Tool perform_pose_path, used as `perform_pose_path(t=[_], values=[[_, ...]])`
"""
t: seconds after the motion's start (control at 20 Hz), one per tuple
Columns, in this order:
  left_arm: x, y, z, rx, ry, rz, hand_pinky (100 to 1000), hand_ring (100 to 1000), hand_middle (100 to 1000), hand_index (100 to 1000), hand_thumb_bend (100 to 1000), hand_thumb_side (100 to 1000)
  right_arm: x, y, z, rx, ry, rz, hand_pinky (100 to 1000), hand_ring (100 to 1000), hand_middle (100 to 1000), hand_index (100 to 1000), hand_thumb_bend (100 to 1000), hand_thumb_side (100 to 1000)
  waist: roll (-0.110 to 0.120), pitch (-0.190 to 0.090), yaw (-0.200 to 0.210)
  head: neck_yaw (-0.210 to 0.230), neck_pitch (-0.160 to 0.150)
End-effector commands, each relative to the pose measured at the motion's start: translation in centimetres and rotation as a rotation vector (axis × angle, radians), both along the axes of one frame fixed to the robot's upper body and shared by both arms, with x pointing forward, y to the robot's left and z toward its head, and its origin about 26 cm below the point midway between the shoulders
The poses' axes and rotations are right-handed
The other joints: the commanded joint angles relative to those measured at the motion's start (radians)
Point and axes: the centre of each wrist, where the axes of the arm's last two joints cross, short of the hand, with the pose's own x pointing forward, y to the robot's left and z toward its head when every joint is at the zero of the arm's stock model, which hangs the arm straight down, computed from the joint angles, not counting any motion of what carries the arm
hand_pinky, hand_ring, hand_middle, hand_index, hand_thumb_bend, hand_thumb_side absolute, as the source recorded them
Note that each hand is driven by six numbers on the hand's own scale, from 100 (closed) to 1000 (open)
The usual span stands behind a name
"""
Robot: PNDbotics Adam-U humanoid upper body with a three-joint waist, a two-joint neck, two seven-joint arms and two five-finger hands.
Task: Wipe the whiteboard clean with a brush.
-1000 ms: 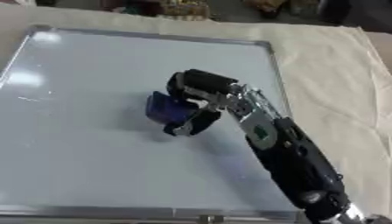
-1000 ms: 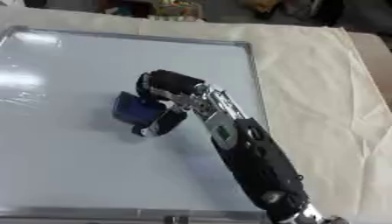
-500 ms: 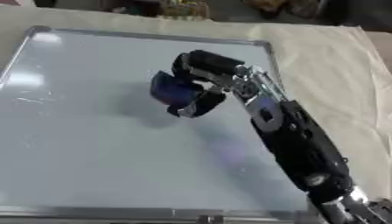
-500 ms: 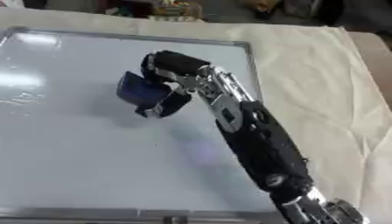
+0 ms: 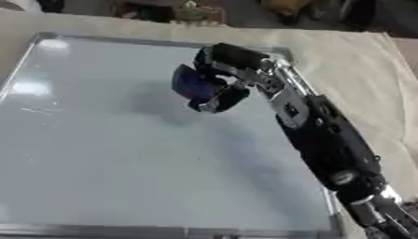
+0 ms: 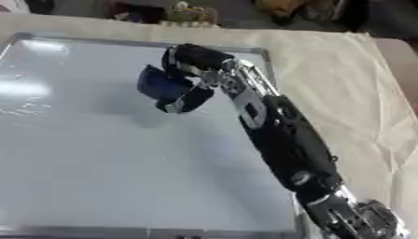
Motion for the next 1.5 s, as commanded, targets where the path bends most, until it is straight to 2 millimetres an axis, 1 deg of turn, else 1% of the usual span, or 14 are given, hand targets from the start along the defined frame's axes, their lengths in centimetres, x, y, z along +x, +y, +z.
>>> perform_pose_path(t=[0.05,0.1,0.35,0.7,0.8,1.05,1.15,1.3,1.5], values=[[-0.2,-0.1,0.8,0.021,-0.034,-0.009,327,402,451,490,100,864,0.7,-2.1,2.0,-0.044,-0.065,-0.055,463,456,256,100,233,271,0.008,-0.01,0.003,0.001,-0.025],[-0.2,-0.2,0.9,0.022,-0.035,-0.009,326,402,451,490,100,865,0.9,-2.4,1.9,-0.052,-0.069,-0.065,463,456,256,100,244,330,0.008,-0.007,0.003,0.0,-0.028],[-0.2,-0.2,0.9,0.025,-0.036,-0.008,325,401,451,489,100,865,1.6,-3.5,1.5,-0.077,-0.07,-0.091,462,461,256,100,231,317,0.006,0.001,0.006,-0.003,-0.029],[-0.2,-0.2,0.8,0.028,-0.037,-0.008,324,400,451,487,100,866,2.2,-4.6,1.4,-0.118,-0.065,-0.113,459,473,256,100,196,305,0.005,0.008,0.014,-0.012,-0.023],[-0.2,-0.3,0.8,0.029,-0.036,-0.008,324,400,451,487,100,866,2.3,-4.7,1.3,-0.139,-0.064,-0.11,459,484,261,100,173,301,0.004,0.009,0.014,-0.014,-0.02],[-0.2,-0.3,0.8,0.028,-0.035,-0.009,325,400,451,488,100,865,2.8,-4.6,0.9,-0.197,-0.051,-0.091,463,499,261,100,153,292,0.002,0.005,0.017,-0.031,-0.019],[-0.2,-0.3,0.8,0.027,-0.035,-0.009,325,400,451,488,100,864,2.9,-4.5,0.6,-0.219,-0.037,-0.082,471,506,260,100,173,292,0.002,0.004,0.017,-0.039,-0.018],[-0.2,-0.3,0.9,0.026,-0.035,-0.009,325,400,452,488,100,863,3.1,-4.4,0.2,-0.252,-0.016,-0.068,489,517,260,100,176,323,0.003,0.003,0.016,-0.043,-0.015],[-0.2,-0.3,0.9,0.025,-0.035,-0.008,324,399,451,487,100,863,3.2,-4.3,-0.1,-0.269,0.002,-0.059,493,518,256,100,183,326,0.003,0.005,0.018,-0.044,-0.01]])
